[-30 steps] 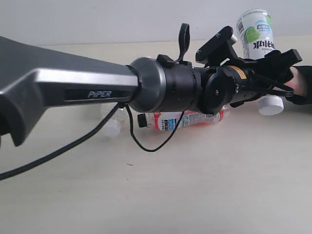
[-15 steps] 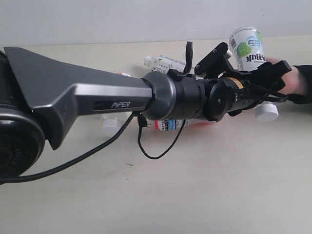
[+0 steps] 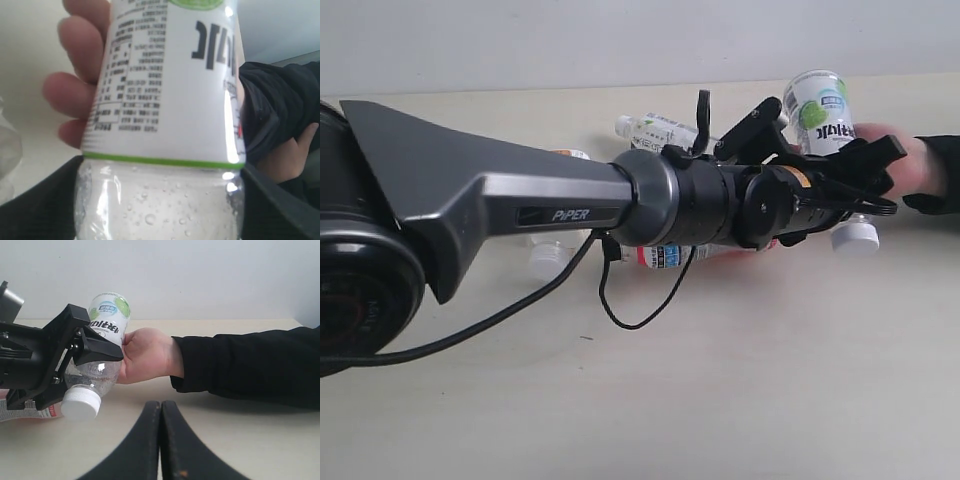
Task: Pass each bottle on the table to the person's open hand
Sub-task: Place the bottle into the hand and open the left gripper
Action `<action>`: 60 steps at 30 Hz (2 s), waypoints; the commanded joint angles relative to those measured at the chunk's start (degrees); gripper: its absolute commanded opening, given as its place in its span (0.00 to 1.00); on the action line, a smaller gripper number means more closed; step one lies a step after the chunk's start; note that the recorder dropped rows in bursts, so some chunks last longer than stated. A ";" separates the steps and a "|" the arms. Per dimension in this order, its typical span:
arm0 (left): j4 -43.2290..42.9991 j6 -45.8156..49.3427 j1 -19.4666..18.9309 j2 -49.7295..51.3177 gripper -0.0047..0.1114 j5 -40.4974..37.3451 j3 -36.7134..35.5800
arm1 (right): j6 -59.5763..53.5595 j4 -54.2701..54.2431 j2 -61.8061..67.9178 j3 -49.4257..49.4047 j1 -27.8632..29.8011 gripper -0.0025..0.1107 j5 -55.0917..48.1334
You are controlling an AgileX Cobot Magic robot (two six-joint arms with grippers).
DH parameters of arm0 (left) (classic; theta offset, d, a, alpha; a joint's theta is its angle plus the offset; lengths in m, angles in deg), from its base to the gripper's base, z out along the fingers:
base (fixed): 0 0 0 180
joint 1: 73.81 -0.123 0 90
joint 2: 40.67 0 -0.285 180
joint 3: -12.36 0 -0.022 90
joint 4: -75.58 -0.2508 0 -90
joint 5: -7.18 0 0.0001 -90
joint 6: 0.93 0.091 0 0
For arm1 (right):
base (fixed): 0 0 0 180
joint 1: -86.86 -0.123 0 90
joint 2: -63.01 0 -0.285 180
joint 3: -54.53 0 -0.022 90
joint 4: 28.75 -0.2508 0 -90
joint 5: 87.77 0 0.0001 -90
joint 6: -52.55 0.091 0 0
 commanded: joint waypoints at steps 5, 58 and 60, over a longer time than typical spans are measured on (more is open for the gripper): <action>-1.71 0.03 -0.51 0.41 0.41 -3.17 2.55 | -0.18 0.28 -0.38 -0.27 0.36 0.02 0.08; -9.71 7.46 -1.38 -10.08 0.78 -17.69 2.55 | -0.18 0.28 -0.38 -0.27 0.36 0.02 0.08; -10.53 7.70 -1.76 -11.70 0.78 -19.07 2.42 | -0.18 0.28 -0.38 -0.27 0.36 0.02 0.08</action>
